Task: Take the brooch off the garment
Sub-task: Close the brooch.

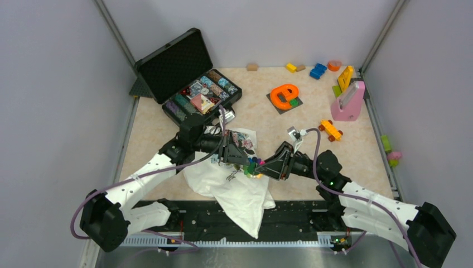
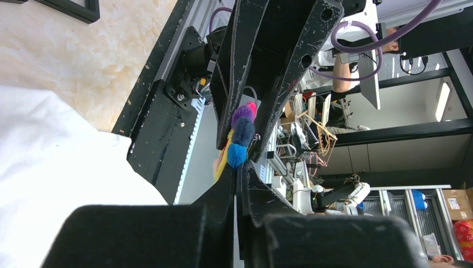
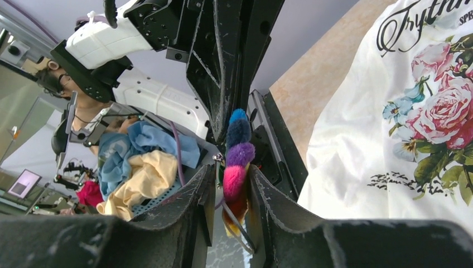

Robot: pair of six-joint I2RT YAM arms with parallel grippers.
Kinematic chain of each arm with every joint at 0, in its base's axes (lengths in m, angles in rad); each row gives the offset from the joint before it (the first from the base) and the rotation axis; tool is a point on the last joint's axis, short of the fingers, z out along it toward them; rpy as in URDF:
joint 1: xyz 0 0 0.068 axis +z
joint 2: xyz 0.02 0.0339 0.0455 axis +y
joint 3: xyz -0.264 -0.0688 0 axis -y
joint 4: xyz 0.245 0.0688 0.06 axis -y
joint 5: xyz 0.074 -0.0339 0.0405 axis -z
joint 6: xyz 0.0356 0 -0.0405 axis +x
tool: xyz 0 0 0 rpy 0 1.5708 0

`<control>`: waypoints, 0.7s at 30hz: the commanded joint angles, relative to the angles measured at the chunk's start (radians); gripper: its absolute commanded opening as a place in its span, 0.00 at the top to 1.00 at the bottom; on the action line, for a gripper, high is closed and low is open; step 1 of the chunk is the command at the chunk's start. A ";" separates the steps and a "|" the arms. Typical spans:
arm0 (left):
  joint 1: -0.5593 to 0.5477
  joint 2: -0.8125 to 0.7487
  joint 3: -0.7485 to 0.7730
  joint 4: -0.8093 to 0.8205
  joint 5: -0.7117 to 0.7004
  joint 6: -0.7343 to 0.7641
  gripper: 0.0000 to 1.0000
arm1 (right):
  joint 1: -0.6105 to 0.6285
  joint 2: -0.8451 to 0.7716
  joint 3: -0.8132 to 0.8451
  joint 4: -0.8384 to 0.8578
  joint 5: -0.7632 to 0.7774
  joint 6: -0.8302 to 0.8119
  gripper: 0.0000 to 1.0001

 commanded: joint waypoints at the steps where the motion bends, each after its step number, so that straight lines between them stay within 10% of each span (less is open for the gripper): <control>1: 0.017 -0.026 -0.001 0.035 -0.006 0.000 1.00 | -0.012 -0.018 -0.011 0.013 -0.016 0.001 0.71; 10: 0.017 -0.026 -0.003 0.037 -0.002 0.000 1.00 | -0.013 -0.015 -0.010 0.015 -0.019 0.001 0.68; 21: 0.030 -0.008 -0.025 0.052 -0.025 0.001 1.00 | -0.023 -0.064 0.006 -0.057 -0.024 -0.039 0.40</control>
